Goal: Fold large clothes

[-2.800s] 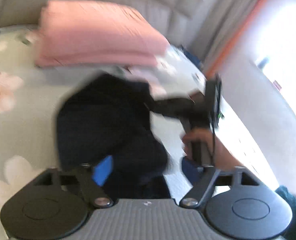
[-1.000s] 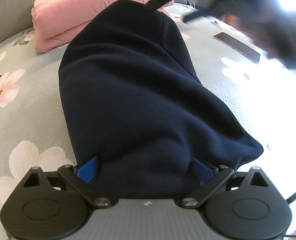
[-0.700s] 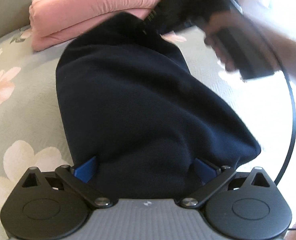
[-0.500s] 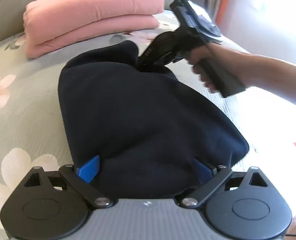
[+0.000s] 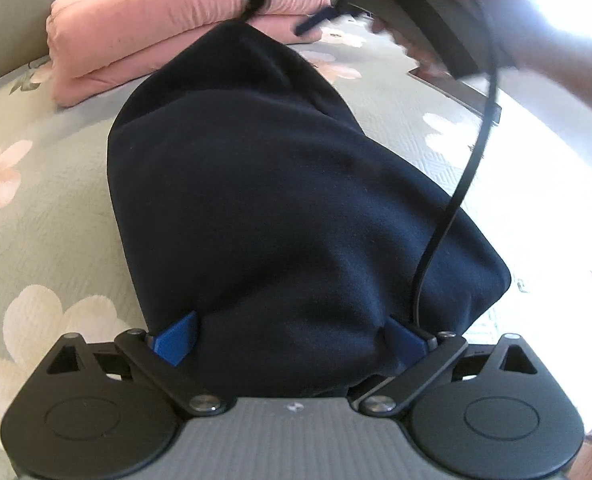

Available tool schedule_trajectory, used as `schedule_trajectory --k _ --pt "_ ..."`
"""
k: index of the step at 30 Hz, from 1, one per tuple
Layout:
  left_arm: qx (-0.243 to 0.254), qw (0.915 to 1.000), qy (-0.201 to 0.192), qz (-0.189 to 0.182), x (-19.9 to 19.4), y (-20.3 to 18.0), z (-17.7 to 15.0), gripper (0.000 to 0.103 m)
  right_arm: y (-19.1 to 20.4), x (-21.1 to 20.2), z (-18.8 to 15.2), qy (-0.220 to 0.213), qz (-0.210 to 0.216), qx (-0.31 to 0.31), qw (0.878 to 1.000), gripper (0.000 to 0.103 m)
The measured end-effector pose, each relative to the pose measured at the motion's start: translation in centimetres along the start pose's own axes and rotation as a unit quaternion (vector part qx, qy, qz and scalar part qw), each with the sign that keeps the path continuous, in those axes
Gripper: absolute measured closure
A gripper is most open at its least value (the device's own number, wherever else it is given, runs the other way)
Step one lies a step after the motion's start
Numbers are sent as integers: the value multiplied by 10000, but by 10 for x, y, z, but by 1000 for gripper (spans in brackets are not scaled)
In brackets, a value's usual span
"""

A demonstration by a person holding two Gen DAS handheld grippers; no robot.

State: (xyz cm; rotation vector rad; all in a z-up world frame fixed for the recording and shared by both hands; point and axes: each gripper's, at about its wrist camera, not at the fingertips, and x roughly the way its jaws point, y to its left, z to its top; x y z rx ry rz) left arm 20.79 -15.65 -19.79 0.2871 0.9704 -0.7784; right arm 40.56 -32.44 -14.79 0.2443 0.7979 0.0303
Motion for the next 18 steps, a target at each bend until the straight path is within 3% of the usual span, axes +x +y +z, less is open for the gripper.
schedule_trajectory --k 2,4,5,7,9,12,15,16,18 --pt "49 10000 -4 24 1 -1 -1 3 31 6 4 75 49 -686 9976 4" --pt "41 10000 -14 23 2 -1 -1 2 49 31 4 463 151 -1018 9936 4" --pt "30 10000 -28 15 2 0 0 2 54 50 2 757 -25 -1090 9912 4" --pt "26 10000 -70 -1 -2 0 -4 2 45 85 -1 1186 -341 -927 9880 0" --pt "10 10000 -91 -15 -4 0 -6 2 17 106 -9 1390 -136 -126 9901 0" --pt "71 9999 -108 -30 -5 -2 -6 2 -26 115 -23 1251 512 699 9884 0" --pt "151 9998 -107 14 -6 -6 -6 2 -46 109 -29 1086 719 1190 9843 0" --pt "149 9998 -91 8 -6 -5 -7 2 -48 102 -26 986 542 1177 9866 0" --pt "86 9999 -66 -46 -8 -3 -7 2 -46 78 -17 719 -321 1073 9911 0"
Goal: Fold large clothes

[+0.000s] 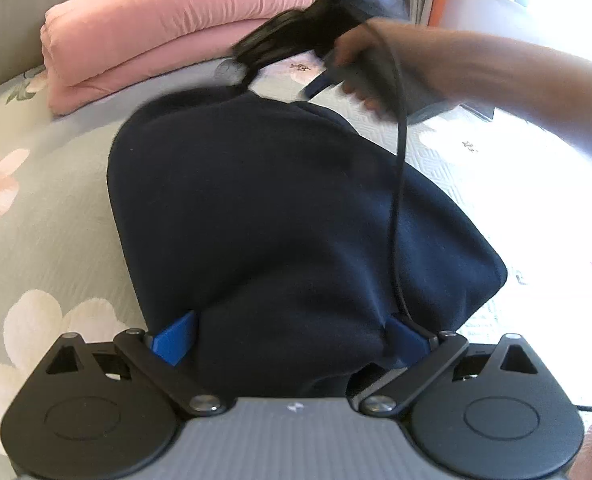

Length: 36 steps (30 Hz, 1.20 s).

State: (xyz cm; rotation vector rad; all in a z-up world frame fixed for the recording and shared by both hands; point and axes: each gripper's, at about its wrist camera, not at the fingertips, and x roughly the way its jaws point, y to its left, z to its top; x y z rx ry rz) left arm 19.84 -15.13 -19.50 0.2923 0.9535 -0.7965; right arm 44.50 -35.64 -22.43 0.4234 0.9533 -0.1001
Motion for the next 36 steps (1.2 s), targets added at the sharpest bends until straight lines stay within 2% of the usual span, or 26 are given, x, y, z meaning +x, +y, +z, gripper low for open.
schedule_trajectory --k 1,2,3,5,6,8,11,13,17,22,25,27,29,32,34,36 --pt "-51 10000 12 -15 -1 1 0 2 -1 -12 1 -118 -299 -52 9995 0" --pt "-150 9999 5 -29 -1 2 1 2 -4 -25 4 -165 -381 -123 9991 0" --pt "-207 9998 4 -20 0 1 1 1 -7 -36 5 -93 -72 -159 9998 0" --pt "-168 9998 47 95 1 -4 3 0 -16 -61 0 223 1090 -74 9938 0" --pt "-146 9998 63 145 1 -6 4 0 -16 -74 -6 223 1373 -43 9903 0" --pt "-214 9995 76 201 -1 -7 3 1 -10 -101 -24 256 1549 -236 9873 0" --pt "-417 9988 127 212 -7 -5 2 3 2 -122 -55 507 1233 -776 9880 0" --pt "-476 9984 154 261 -12 -5 2 8 3 -130 -72 622 1171 -958 9865 0" --pt "-837 9961 157 243 -28 0 6 11 -10 -134 -101 849 1150 -746 9869 0" --pt "-923 9940 -21 582 -47 0 5 11 -26 -140 -136 1176 1110 -616 9849 0" --pt "-941 9931 -34 703 -55 -3 4 11 -27 -122 -163 1717 738 -1071 9765 0" --pt "-973 9923 -60 761 -60 -3 5 11 -27 -107 -192 2028 76 -1690 9645 0" --pt "-996 9912 -81 866 -66 1 5 11 -27 -116 -196 1816 124 -1738 9678 0" --pt "-1150 9873 -39 1092 -77 17 6 11 -30 -133 -187 1762 101 -1755 9685 0" --pt "-1349 9830 -67 1244 -82 35 9 10 -32 -156 -175 1308 8 -1919 9727 0" --pt "-1719 9763 -165 1309 -82 58 17 9 -44 -180 -158 736 120 -1607 9842 0"
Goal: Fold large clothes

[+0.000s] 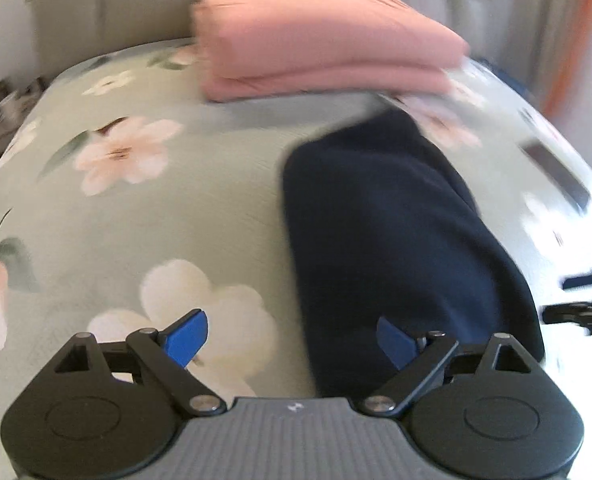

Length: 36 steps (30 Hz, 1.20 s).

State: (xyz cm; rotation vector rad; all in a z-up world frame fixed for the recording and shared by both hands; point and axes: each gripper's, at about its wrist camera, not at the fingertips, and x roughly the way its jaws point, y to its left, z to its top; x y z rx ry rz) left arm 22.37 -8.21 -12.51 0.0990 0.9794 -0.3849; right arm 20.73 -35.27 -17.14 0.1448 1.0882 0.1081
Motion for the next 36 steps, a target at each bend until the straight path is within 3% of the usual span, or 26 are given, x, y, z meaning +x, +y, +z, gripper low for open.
schedule_trajectory --k 2,8,16,20,23,25,27,31,33,34,36 --pt "-337 9992 115 -190 15 11 15 9 -16 -13 11 -422 433 370 9975 0" --pt "-830 9922 420 -834 57 13 41 9 -28 0 43 -569 1547 1206 9789 0" --pt "-1071 9858 625 -1129 97 18 49 9 -15 42 65 -696 1533 1537 9737 0" --pt "-1270 9804 610 -1375 112 23 49 5 -27 67 65 -699 1310 1577 9763 0" --pt "-1281 9792 617 -1451 124 24 48 0 -41 90 60 -580 1515 1654 9728 0" --pt "-1345 9774 647 -1495 130 25 46 0 -49 104 53 -518 1800 1788 9659 0" --pt "-1518 9716 686 -1679 137 30 43 0 -56 105 44 -753 2071 1982 9551 0" --pt "-1985 9533 886 -2095 156 33 39 0 -59 122 41 -327 3218 2448 9141 0" --pt "-1992 9448 1069 -2371 166 24 37 1 -44 121 43 -350 3057 2160 9266 0" --pt "-1886 9481 1049 -2336 167 18 37 2 -39 121 42 -390 3057 2136 9270 0" --pt "-1628 9576 869 -2213 162 5 38 5 -42 125 36 -433 3326 2590 9058 7"
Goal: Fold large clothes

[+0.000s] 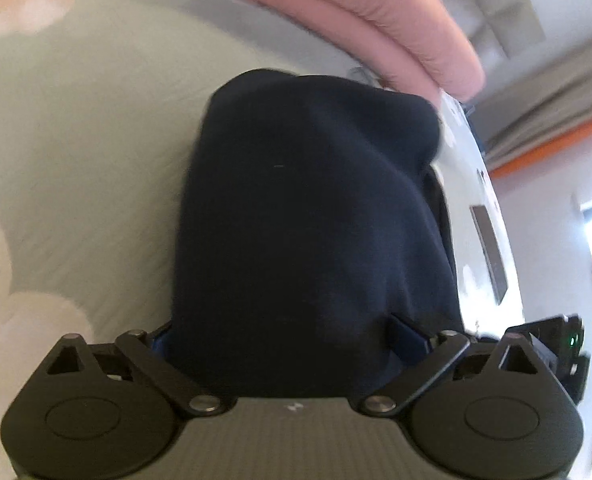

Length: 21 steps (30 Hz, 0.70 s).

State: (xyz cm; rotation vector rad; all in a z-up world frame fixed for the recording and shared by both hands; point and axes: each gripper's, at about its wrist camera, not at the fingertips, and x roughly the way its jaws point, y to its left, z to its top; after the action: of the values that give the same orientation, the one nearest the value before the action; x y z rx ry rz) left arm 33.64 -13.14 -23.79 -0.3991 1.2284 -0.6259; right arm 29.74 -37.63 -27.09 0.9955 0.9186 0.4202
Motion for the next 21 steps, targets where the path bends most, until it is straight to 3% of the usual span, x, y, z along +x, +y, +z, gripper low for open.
schedule_trajectory --k 1,3,7,13,21 --pt "67 10000 -49 19 -3 -5 -2 11 -5 -2 -2 -105 92 264 9996 19" --pt "191 9997 -101 -94 -13 -12 -3 19 -9 -11 -9 -259 322 530 9977 25" --pt "214 9990 -208 -328 -42 -24 0 23 10 -31 -17 -477 747 681 9937 25" --pt "357 9964 -701 -312 -125 -48 -6 23 85 -55 -27 -411 874 240 9950 25" --pt "387 9931 -1102 113 -227 -55 -60 23 171 -71 -82 -205 962 -309 9947 25"
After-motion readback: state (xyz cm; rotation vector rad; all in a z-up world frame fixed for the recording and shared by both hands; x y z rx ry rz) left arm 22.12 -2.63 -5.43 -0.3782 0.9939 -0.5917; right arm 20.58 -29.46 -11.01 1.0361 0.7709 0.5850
